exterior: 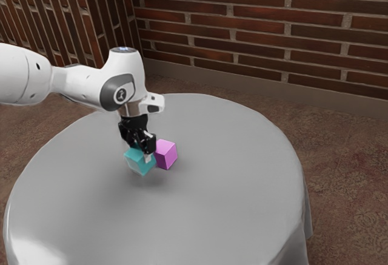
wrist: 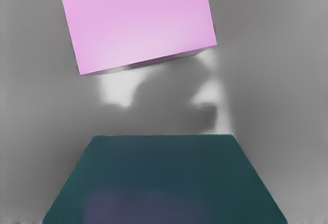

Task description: Pick up the blue block with one arm, and put the blue block on the pink block with one arm

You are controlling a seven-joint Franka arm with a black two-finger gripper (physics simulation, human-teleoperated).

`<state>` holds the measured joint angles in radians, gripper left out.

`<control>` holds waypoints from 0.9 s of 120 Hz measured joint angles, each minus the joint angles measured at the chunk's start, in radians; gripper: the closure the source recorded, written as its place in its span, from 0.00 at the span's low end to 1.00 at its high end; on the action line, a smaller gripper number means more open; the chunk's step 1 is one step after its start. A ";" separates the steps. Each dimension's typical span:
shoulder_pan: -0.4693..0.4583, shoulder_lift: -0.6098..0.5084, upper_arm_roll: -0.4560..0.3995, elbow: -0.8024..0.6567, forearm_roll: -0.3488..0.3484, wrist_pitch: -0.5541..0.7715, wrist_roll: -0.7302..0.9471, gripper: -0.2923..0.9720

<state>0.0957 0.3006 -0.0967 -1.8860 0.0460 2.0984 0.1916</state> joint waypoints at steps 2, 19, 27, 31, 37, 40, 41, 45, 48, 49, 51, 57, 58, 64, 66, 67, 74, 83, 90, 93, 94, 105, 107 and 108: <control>-0.001 0.001 0.000 0.013 0.000 -0.009 -0.001 0.46; -0.019 0.083 0.002 0.219 0.000 -0.130 -0.018 0.46; -0.029 0.140 0.005 0.312 0.001 -0.196 -0.028 0.46; -0.035 0.162 0.013 0.342 0.000 -0.226 -0.033 0.46; -0.044 0.190 0.029 0.381 -0.004 -0.268 -0.041 0.46; -0.047 0.204 0.034 0.402 -0.006 -0.288 -0.046 0.46; -0.047 0.208 0.035 0.408 -0.007 -0.295 -0.048 0.46; -0.049 0.223 0.039 0.432 -0.010 -0.320 -0.055 0.46; -0.050 0.235 0.040 0.449 -0.012 -0.338 -0.061 0.46; -0.051 0.239 0.041 0.455 -0.012 -0.344 -0.062 0.46; -0.053 0.246 0.041 0.466 -0.013 -0.355 -0.066 0.46; -0.062 0.264 0.043 0.494 -0.015 -0.385 -0.077 0.46; -0.064 0.266 0.043 0.497 -0.015 -0.389 -0.079 0.46; -0.081 0.276 0.059 0.515 -0.016 -0.412 -0.089 0.46; -0.085 0.279 0.063 0.518 -0.017 -0.419 -0.092 0.46; -0.087 0.280 0.065 0.520 -0.017 -0.422 -0.094 0.46; -0.095 0.290 0.072 0.534 -0.018 -0.442 -0.104 0.46; -0.110 0.309 0.077 0.569 -0.018 -0.465 -0.116 0.46; -0.117 0.314 0.078 0.582 -0.017 -0.479 -0.124 0.46; -0.118 0.315 0.078 0.585 -0.016 -0.484 -0.127 0.46; -0.119 0.315 0.078 0.586 -0.016 -0.486 -0.128 0.46; -0.118 0.314 0.078 0.599 -0.012 -0.499 -0.139 0.46; -0.117 0.315 0.078 0.603 -0.011 -0.501 -0.141 0.46; -0.116 0.315 0.078 0.604 -0.010 -0.502 -0.142 0.46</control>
<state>-0.0205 0.6153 -0.0186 -1.2816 0.0357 1.5967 0.0499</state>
